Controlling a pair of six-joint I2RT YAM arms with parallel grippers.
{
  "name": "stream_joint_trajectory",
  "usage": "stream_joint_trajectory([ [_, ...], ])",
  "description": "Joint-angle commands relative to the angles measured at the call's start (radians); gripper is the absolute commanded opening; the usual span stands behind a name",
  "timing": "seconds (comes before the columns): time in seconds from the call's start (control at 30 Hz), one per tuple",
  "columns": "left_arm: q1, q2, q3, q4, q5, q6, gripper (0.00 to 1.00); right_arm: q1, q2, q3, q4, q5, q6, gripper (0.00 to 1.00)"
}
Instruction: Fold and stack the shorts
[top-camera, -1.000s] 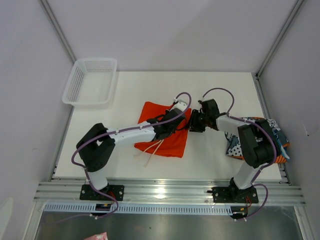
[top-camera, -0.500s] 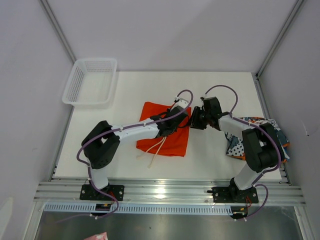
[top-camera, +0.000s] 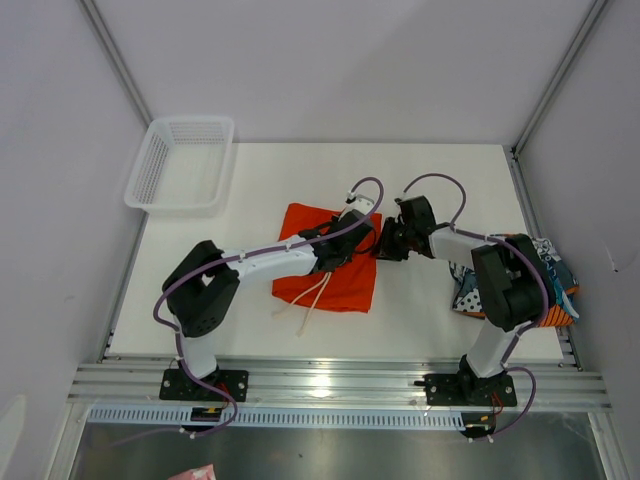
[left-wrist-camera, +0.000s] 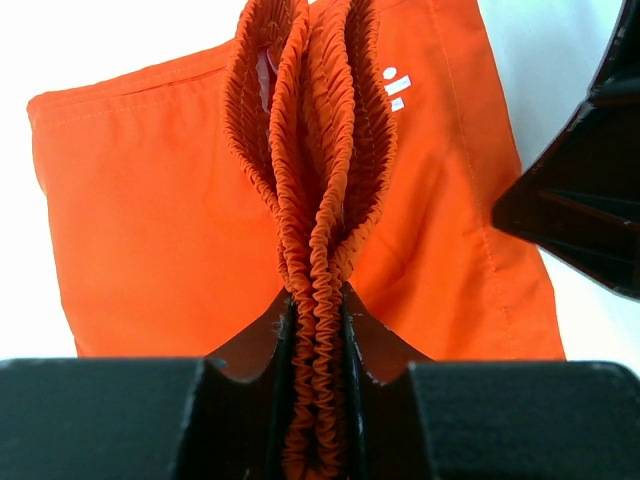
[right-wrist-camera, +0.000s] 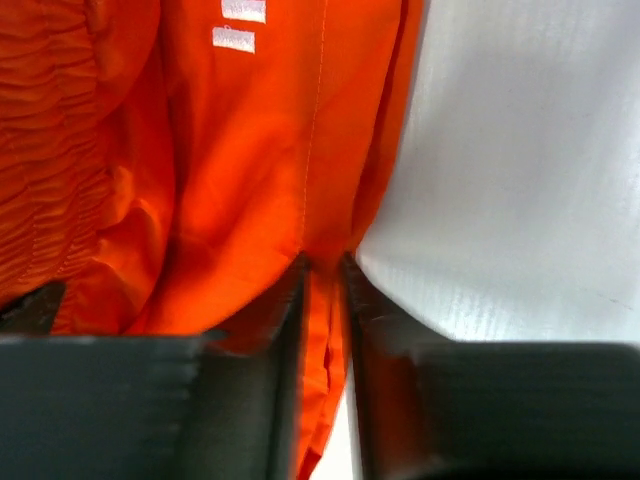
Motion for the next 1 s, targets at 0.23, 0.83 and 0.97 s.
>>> stream_joint_trajectory([
  [0.23, -0.005, -0.023, 0.054, -0.008, -0.031, -0.02, 0.0, 0.005, 0.039, 0.047, 0.008, 0.024, -0.023, 0.0],
  [0.83, -0.068, -0.02, 0.113, -0.101, 0.054, -0.072, 0.99, -0.03, 0.033, 0.055, -0.009, 0.011, -0.015, 0.15],
  [0.97, -0.037, -0.107, 0.043, -0.07, 0.174, -0.095, 0.99, -0.049, 0.007, 0.049, -0.024, 0.022, -0.02, 0.24],
])
